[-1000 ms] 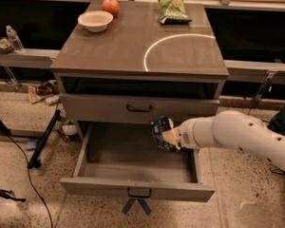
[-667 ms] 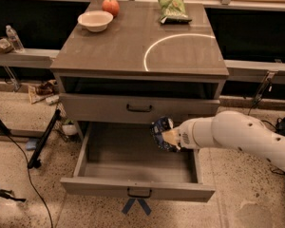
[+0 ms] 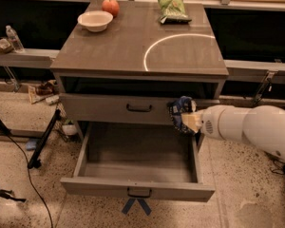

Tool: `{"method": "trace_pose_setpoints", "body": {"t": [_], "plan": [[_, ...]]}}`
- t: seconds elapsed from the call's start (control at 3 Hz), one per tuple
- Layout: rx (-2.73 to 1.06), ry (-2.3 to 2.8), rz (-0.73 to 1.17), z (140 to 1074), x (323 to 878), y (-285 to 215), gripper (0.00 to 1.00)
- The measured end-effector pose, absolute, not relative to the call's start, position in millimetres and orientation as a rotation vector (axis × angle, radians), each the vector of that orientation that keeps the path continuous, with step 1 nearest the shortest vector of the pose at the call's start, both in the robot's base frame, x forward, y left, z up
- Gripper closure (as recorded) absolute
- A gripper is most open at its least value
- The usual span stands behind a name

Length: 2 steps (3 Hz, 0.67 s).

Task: Pick blue chip bag from middle drawer and place on counter

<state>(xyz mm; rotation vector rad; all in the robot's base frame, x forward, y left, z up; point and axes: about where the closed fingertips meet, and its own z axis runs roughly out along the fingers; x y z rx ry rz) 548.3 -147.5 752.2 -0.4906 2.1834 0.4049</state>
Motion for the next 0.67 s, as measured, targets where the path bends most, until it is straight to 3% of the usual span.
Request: {"method": "trace_pose_setpoints", "body": {"t": [0.67], "plan": [[-0.516, 1.988, 0.505, 873.3, 543.0, -182.3, 1.00]]}}
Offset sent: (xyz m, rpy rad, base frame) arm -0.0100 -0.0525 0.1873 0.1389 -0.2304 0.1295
